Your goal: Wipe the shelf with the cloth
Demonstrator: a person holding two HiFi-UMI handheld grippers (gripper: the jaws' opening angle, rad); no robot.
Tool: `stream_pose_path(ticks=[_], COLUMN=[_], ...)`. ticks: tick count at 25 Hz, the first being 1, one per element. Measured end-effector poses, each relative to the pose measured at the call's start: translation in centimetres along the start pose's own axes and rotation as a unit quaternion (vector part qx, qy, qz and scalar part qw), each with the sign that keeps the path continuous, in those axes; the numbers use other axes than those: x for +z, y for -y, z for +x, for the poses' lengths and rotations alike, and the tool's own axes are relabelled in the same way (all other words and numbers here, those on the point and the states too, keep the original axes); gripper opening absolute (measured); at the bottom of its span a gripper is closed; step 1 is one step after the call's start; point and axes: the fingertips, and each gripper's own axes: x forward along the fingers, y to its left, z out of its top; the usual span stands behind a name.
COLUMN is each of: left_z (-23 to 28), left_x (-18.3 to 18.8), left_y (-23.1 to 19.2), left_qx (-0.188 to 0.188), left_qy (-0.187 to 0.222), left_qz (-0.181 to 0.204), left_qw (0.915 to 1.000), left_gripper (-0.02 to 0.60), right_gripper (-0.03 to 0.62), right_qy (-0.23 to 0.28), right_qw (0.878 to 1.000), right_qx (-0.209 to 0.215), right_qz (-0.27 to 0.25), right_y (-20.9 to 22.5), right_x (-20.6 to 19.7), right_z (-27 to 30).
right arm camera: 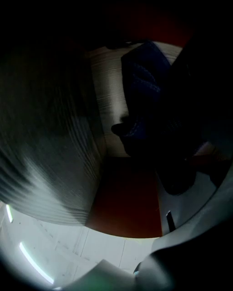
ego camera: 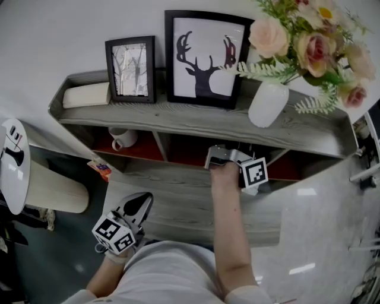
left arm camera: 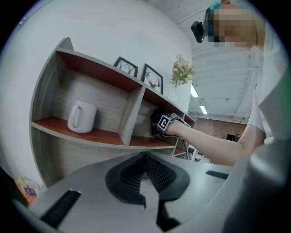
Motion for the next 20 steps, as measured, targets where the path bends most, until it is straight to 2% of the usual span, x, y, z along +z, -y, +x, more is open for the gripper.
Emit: stream_pose_path(ticks=[4, 9, 15, 20], left_z=[-0.7, -2.2, -4.1, -5.3], left_x=[-0.2, -0.5, -0.9, -1.0], left_y=[-0.4, -1.2, -2.2, -2.6], left_qx=[0.009, 0.032, 0.061, 0.076], left_qy=[0.002, 0.003, 0.005, 0.009], left_qz=[-0.002, -0.009, -0.016, -0.019], left_qw=[1.0, 0.9995, 0.998, 0.9969], left_gripper=[0.015, 0.015, 0.015, 0.015], right_gripper=[0.087, 0.087, 0.087, 0.087], right_qy=[-0.042, -0.13, -0.21, -0.244], right_qw=[0.999, 0.991, 0.977, 0.969], right_qx=[0.018, 0.026, 0.011, -0.025], right_qz=[0.01, 0.024, 0.024, 0.03], right_y=[0.1, 0.0, 0.7, 2.2], right_x=[-3.0, -9.3, -15.0, -17.8], right_z=[0.3, 0.9, 0.8, -0.1])
